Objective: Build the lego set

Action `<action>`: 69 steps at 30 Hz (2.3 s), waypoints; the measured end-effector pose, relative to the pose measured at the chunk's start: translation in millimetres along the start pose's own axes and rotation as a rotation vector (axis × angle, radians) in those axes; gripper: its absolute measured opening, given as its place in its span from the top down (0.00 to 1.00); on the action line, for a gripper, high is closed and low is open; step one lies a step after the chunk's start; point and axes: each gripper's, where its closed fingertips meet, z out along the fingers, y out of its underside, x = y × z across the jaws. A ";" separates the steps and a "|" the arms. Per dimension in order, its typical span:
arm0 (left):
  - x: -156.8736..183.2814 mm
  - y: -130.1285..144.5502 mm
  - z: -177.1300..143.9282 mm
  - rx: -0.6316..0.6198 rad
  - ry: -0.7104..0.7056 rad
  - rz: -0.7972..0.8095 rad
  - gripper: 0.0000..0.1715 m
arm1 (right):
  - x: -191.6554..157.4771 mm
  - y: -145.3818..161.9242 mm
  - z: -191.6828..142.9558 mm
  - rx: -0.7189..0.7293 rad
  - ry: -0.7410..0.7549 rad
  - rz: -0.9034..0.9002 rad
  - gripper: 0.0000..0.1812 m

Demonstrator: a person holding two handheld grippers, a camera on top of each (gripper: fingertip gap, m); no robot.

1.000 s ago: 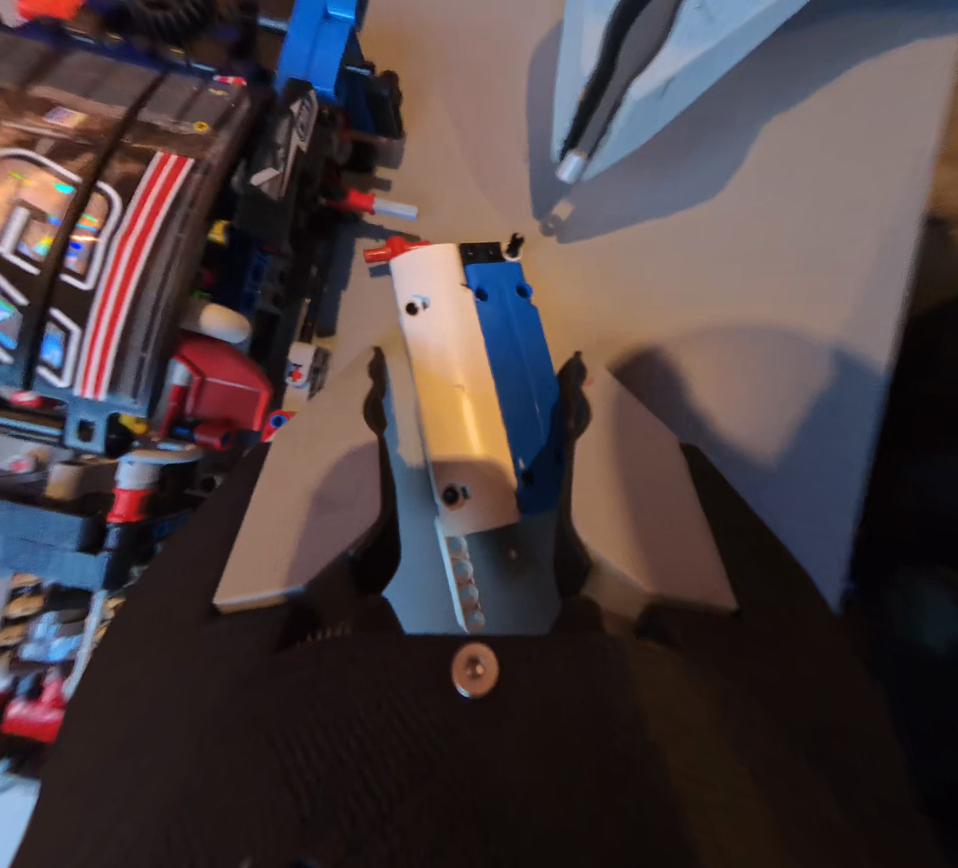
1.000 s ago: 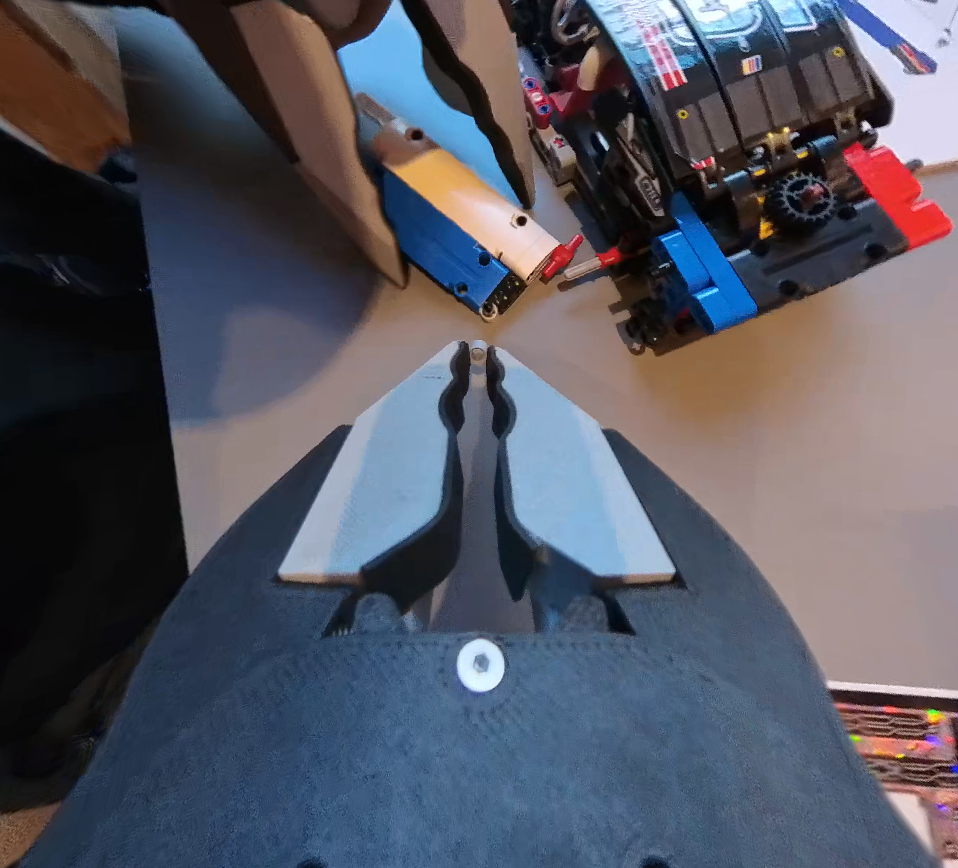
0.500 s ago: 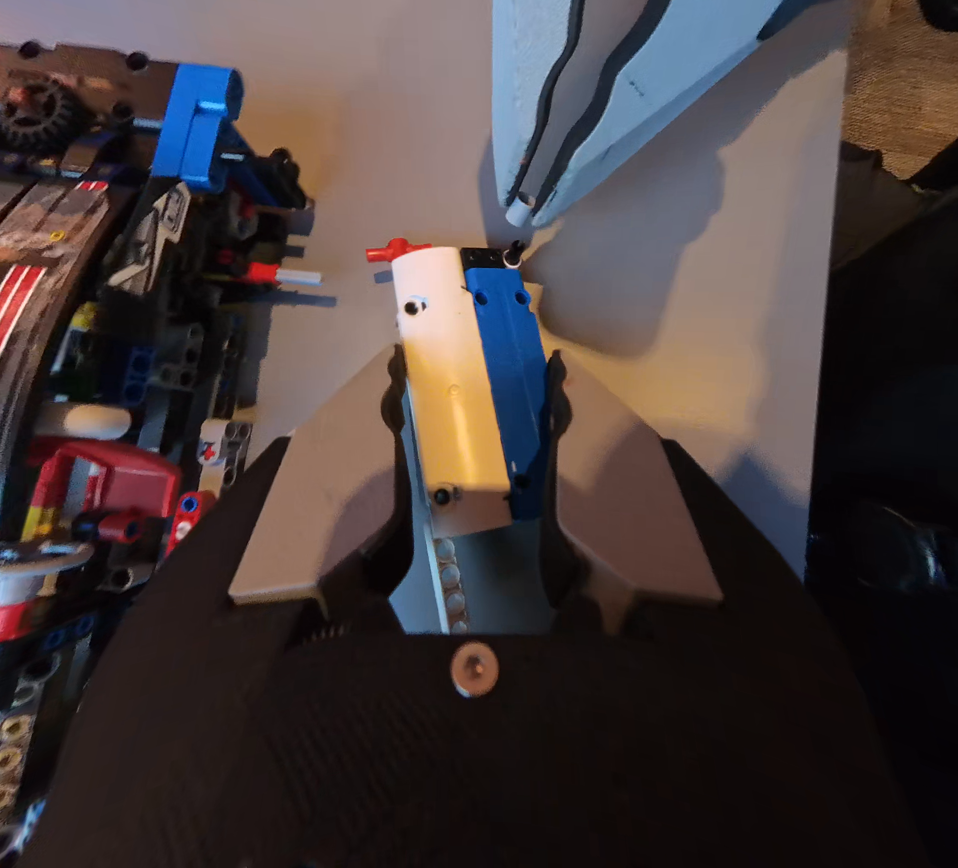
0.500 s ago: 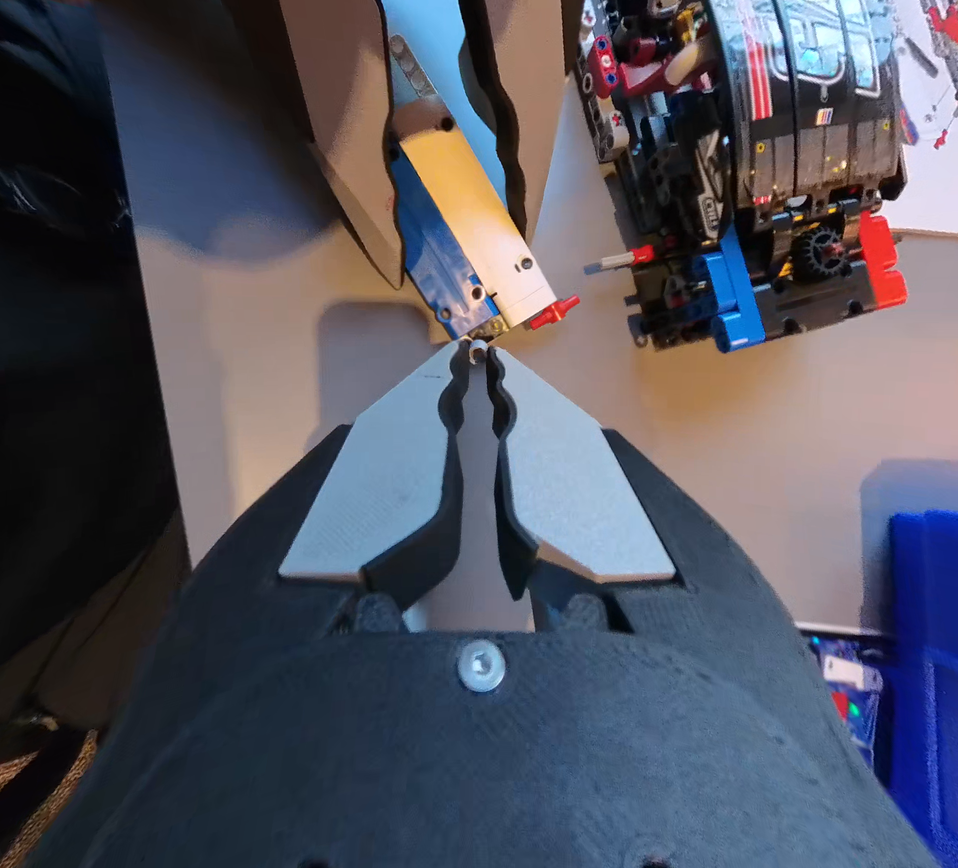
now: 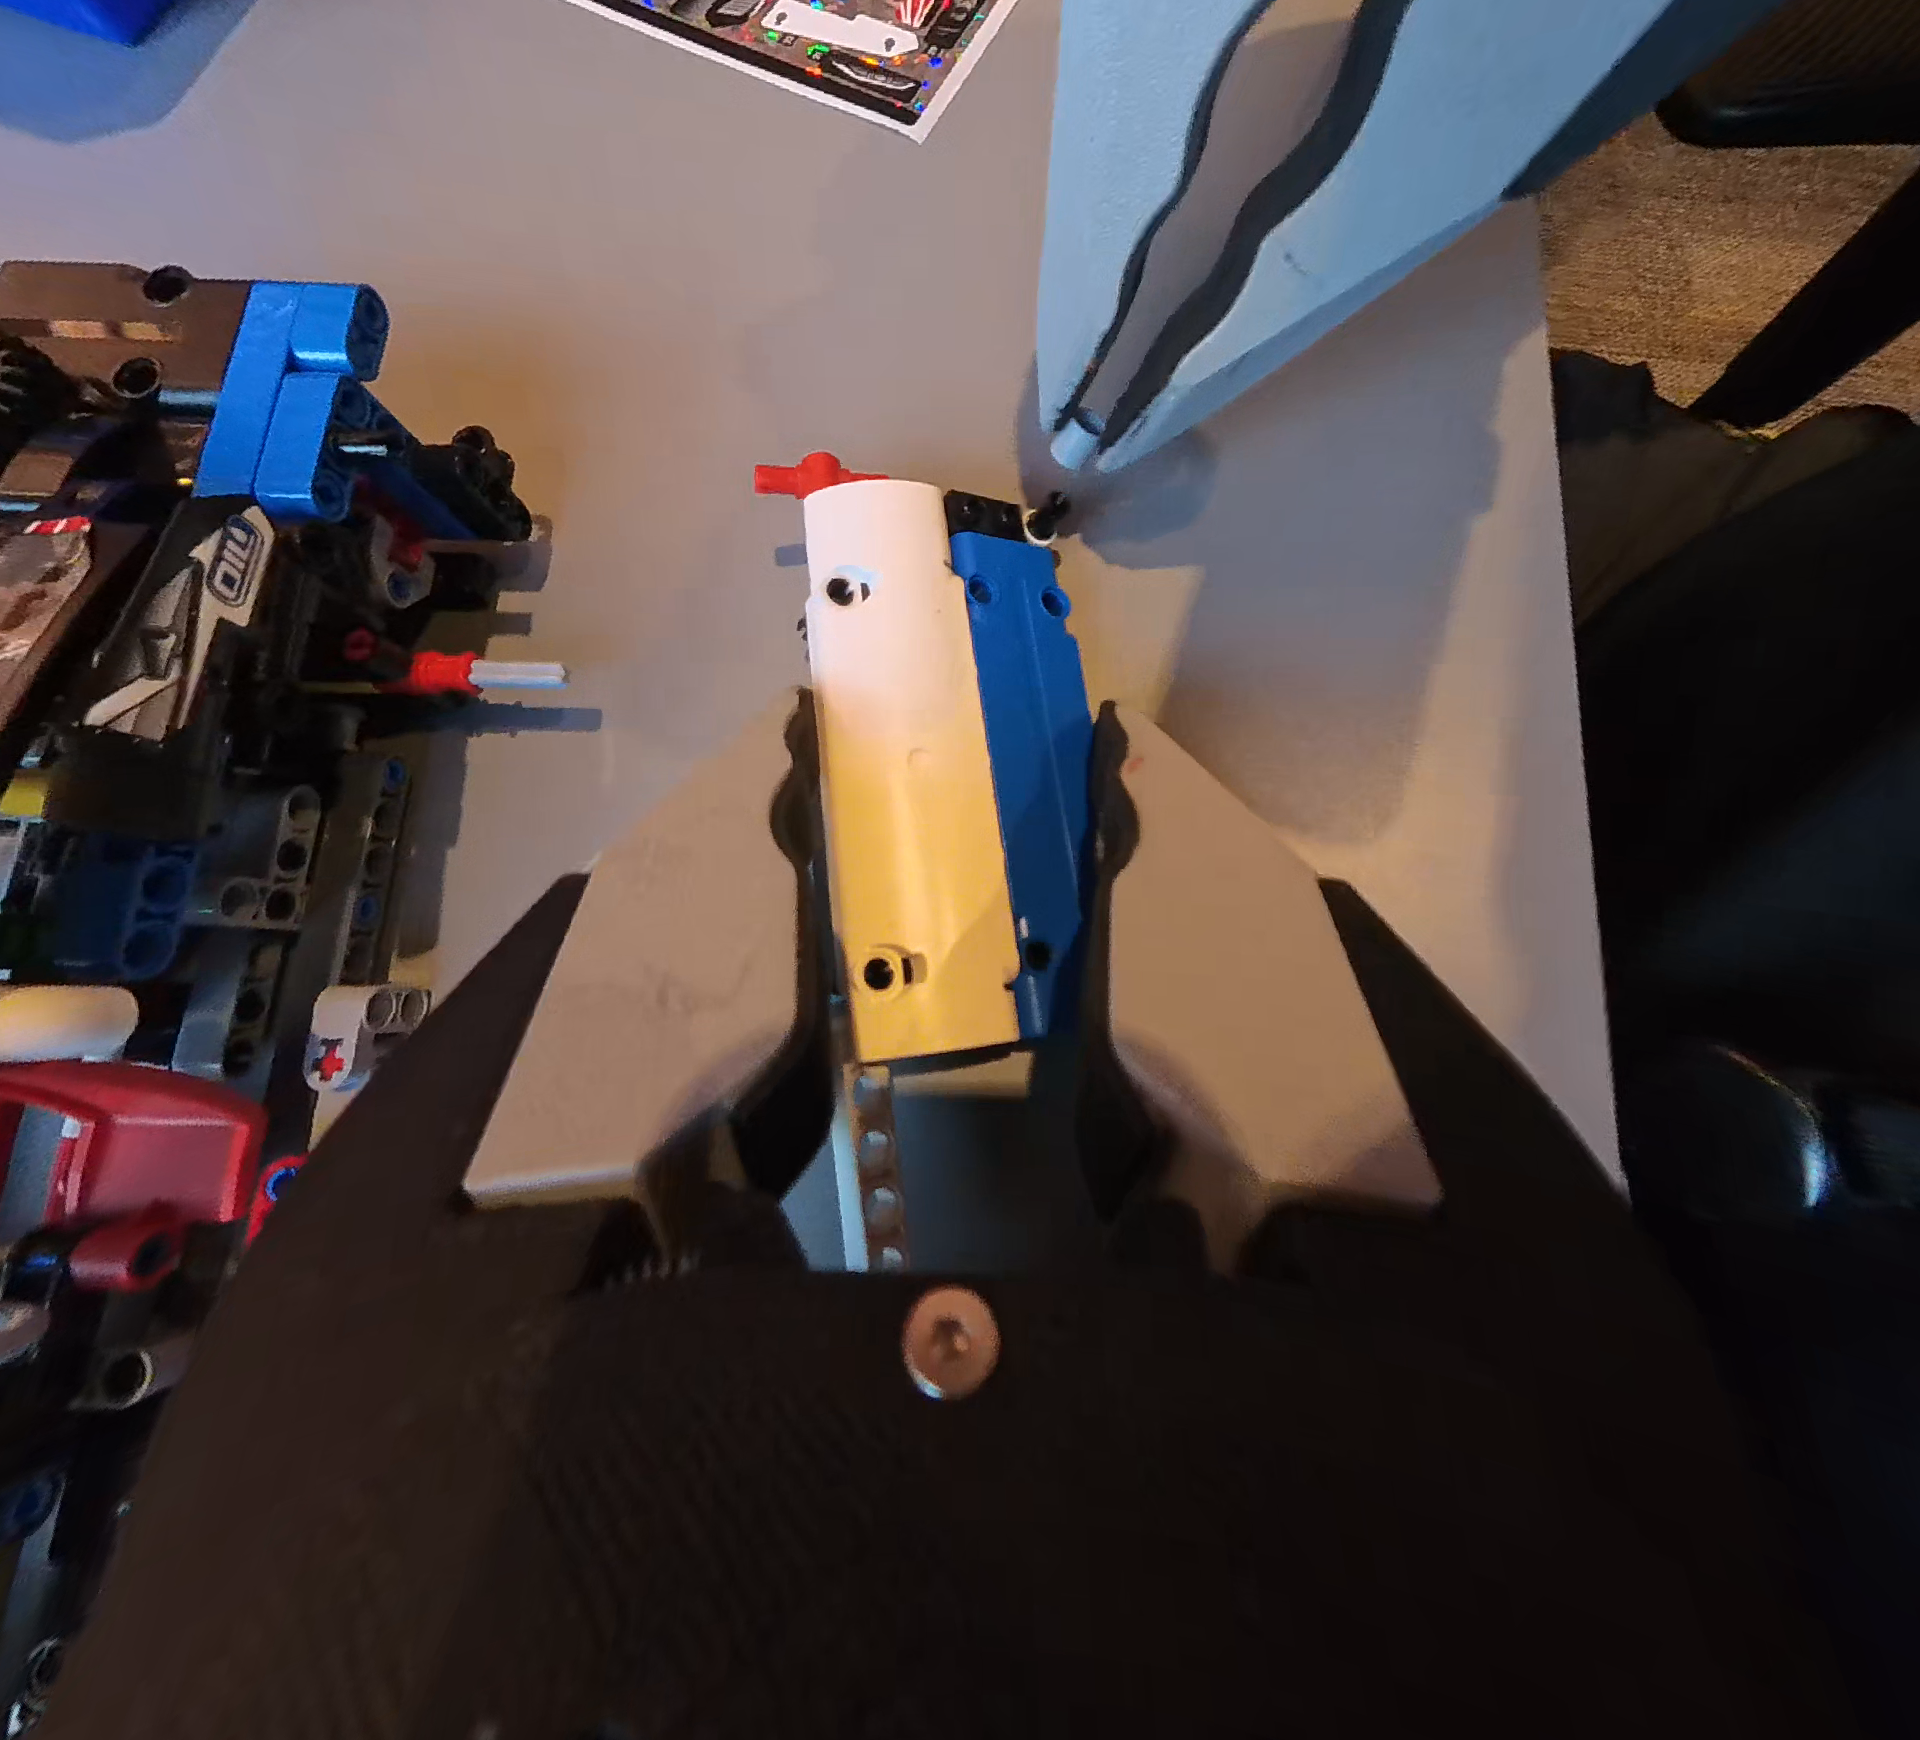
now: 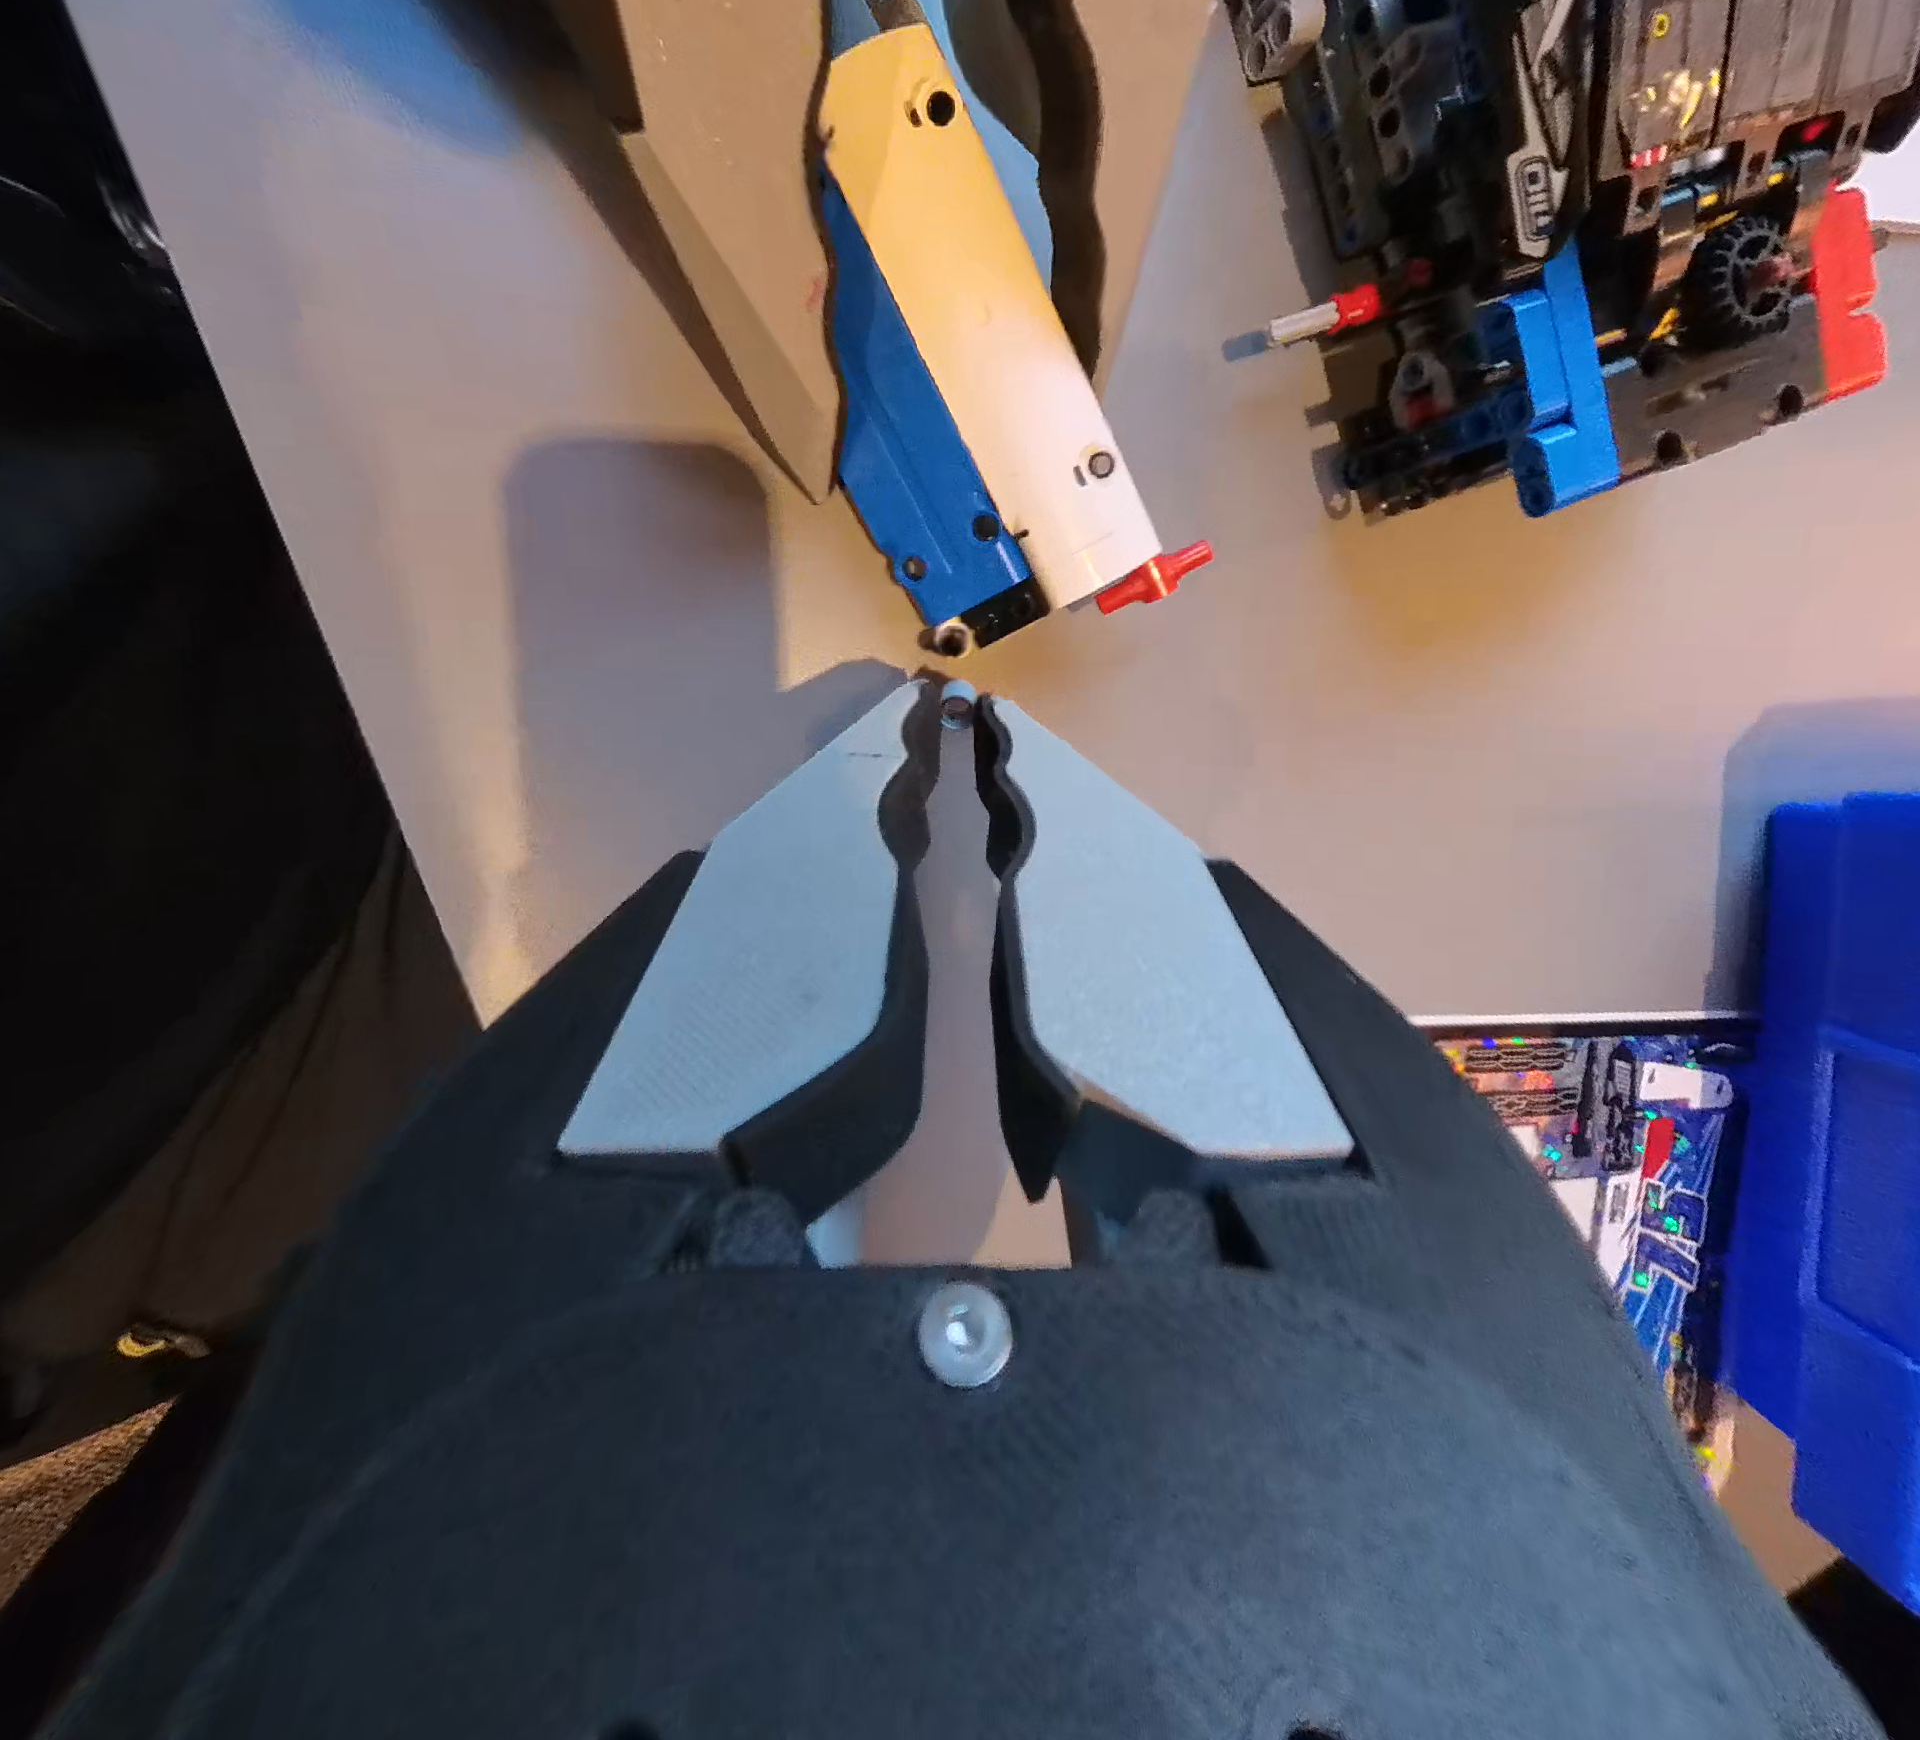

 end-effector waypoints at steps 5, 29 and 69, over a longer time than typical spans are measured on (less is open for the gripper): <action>-1.4 -0.5 0.6 0.000 -0.012 -0.046 0.71 | 0.1 -2.7 1.0 0.006 0.060 0.006 0.98; -0.8 -3.3 3.2 0.005 -0.031 -0.089 0.71 | 6.0 -9.0 8.1 -0.062 0.025 0.059 0.98; -6.6 -2.9 2.2 0.013 -0.031 -0.132 0.71 | 13.2 -8.3 7.7 0.203 0.076 0.122 0.98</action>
